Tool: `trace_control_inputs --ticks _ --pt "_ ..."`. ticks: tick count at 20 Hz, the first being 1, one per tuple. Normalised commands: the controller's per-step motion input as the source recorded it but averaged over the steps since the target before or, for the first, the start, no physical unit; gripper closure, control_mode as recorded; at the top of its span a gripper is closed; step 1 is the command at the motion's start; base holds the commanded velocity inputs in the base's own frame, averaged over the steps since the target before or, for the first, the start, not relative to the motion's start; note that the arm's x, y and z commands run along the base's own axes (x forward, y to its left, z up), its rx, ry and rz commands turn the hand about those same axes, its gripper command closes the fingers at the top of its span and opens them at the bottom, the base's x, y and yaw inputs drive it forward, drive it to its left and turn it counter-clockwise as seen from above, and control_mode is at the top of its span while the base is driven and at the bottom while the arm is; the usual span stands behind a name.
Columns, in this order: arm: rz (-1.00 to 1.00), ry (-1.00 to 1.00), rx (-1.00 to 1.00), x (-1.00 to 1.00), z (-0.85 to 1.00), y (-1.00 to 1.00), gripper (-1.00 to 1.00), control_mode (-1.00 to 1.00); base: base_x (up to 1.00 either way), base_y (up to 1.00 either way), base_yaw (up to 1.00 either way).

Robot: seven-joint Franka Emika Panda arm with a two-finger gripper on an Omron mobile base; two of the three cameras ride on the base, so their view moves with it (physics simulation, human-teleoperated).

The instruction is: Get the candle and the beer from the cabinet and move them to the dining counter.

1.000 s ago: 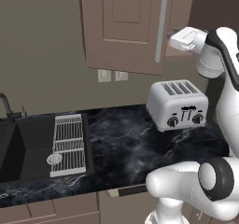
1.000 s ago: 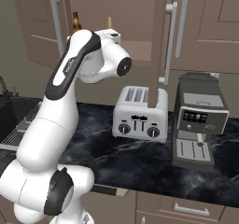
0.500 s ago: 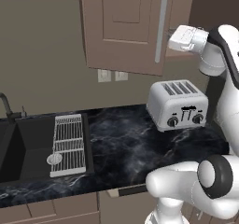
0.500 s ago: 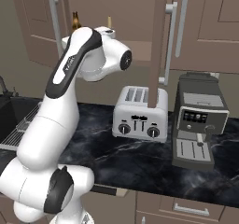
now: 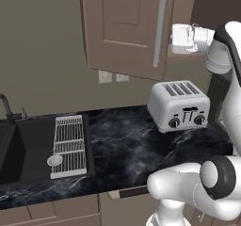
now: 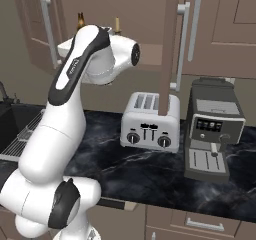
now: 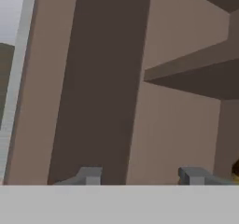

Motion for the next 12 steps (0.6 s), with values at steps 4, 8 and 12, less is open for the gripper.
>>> trace_control_inputs --ticks 4,8,12 --pt "0.23 0.0 -0.14 -0.58 0.0 1.0 -1.0 -1.0 0.0 0.0 0.0" --pt "0.24 0.0 -0.11 -0.56 0.0 1.0 -1.0 -1.0 0.0 0.0 0.0" --pt "0.24 0.0 -0.04 -0.48 -0.03 1.0 -1.0 -1.0 0.0 0.0 0.0"
